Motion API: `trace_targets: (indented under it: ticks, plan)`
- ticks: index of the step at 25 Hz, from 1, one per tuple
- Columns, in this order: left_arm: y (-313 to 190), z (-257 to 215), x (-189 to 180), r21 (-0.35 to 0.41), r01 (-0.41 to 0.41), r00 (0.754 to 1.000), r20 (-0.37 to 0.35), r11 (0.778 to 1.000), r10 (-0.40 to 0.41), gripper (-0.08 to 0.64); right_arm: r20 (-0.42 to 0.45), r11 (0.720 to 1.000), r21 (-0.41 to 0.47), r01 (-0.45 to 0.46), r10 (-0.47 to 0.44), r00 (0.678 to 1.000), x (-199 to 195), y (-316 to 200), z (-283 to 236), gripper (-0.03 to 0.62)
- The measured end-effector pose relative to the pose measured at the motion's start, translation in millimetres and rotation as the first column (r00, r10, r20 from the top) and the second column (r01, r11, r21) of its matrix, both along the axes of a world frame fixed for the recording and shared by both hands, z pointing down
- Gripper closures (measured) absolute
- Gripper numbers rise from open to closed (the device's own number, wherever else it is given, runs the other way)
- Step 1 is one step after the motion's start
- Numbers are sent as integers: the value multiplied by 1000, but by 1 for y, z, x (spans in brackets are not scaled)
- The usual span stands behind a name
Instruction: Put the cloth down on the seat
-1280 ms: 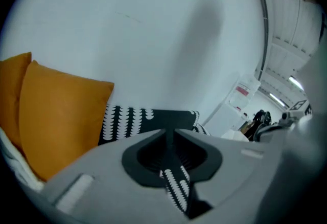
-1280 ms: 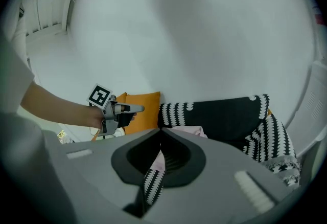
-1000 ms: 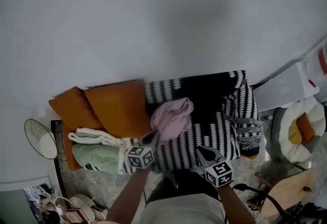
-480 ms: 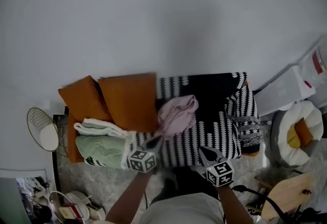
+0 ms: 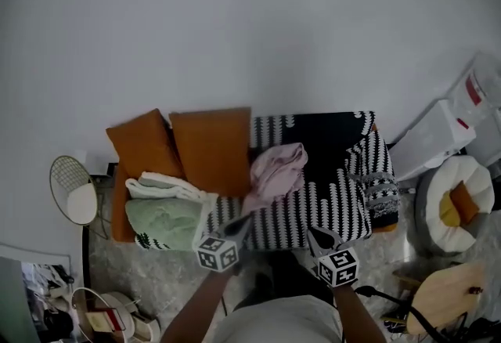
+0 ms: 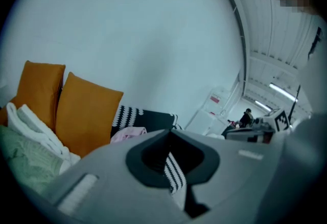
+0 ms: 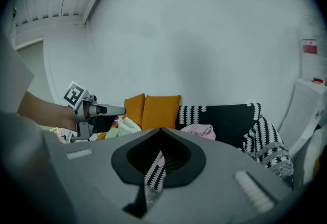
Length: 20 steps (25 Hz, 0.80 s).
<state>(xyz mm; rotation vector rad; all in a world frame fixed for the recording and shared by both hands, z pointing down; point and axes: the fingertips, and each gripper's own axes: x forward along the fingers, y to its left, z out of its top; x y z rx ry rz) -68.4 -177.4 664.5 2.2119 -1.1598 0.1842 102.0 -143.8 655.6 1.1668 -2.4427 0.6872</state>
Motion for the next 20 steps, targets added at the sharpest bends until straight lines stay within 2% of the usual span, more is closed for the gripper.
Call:
trace_targets:
  ticks: [9,14,20]
  plan:
    - [96,-32,-10,52,-13,1000,-2,999,13,558,-39,998,53,-19,21,999,13,82,-33,586]
    - [134,-47,-7,75,-17,1000,-3,997,18,558,-45,995,90,-43,47,998,27,113,-57,586]
    - [170,-75,4,104,-27,1000,2,994,27,558,-41,993,94,-65,69,997,44,148,-71,586]
